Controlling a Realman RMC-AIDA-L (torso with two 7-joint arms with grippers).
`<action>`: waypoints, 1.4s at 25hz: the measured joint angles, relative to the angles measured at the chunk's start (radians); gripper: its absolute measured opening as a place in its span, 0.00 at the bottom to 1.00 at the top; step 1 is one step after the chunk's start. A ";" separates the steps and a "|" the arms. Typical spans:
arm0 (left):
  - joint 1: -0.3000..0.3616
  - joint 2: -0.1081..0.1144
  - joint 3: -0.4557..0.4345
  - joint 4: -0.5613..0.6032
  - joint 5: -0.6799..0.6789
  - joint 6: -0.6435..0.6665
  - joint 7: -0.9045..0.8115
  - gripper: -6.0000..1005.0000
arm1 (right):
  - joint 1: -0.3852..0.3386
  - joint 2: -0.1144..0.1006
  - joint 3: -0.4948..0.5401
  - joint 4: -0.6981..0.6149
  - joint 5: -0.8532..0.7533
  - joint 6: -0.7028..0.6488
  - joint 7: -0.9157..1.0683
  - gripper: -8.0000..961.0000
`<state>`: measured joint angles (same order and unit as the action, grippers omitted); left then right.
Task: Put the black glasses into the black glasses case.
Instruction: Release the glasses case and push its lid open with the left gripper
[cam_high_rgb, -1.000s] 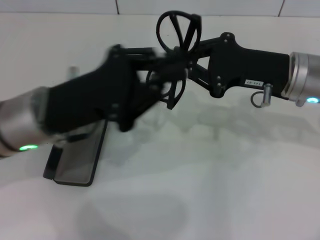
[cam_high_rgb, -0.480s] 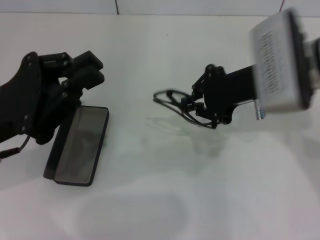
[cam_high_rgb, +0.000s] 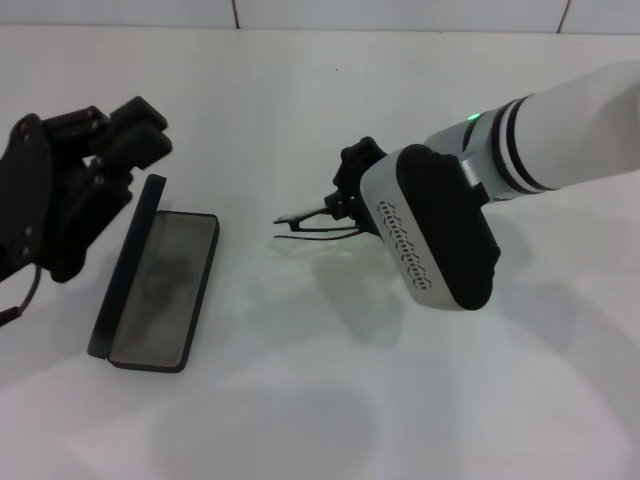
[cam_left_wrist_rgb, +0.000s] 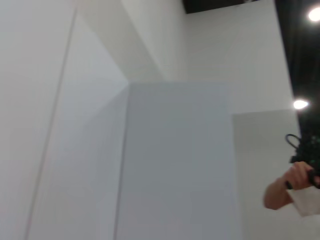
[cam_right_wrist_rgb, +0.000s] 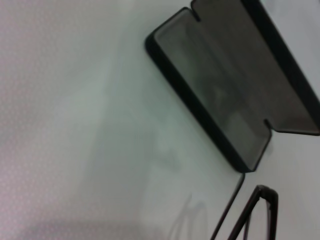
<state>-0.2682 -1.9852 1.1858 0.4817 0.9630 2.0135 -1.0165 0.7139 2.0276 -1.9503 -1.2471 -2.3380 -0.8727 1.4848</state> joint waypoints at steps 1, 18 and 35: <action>0.004 -0.001 -0.012 -0.003 0.006 -0.009 0.000 0.17 | -0.009 0.000 0.007 -0.006 0.002 0.008 0.003 0.10; 0.002 -0.015 -0.086 0.712 0.467 -0.583 -0.711 0.18 | -0.401 -0.006 0.668 -0.307 0.592 -0.368 0.165 0.10; -0.132 -0.102 0.161 1.413 1.677 -0.401 -1.817 0.32 | -0.481 -0.010 0.957 0.013 0.742 -0.524 0.046 0.10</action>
<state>-0.4004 -2.0869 1.3469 1.8951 2.6402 1.6127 -2.8334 0.2326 2.0173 -0.9938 -1.2345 -1.5965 -1.3963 1.5309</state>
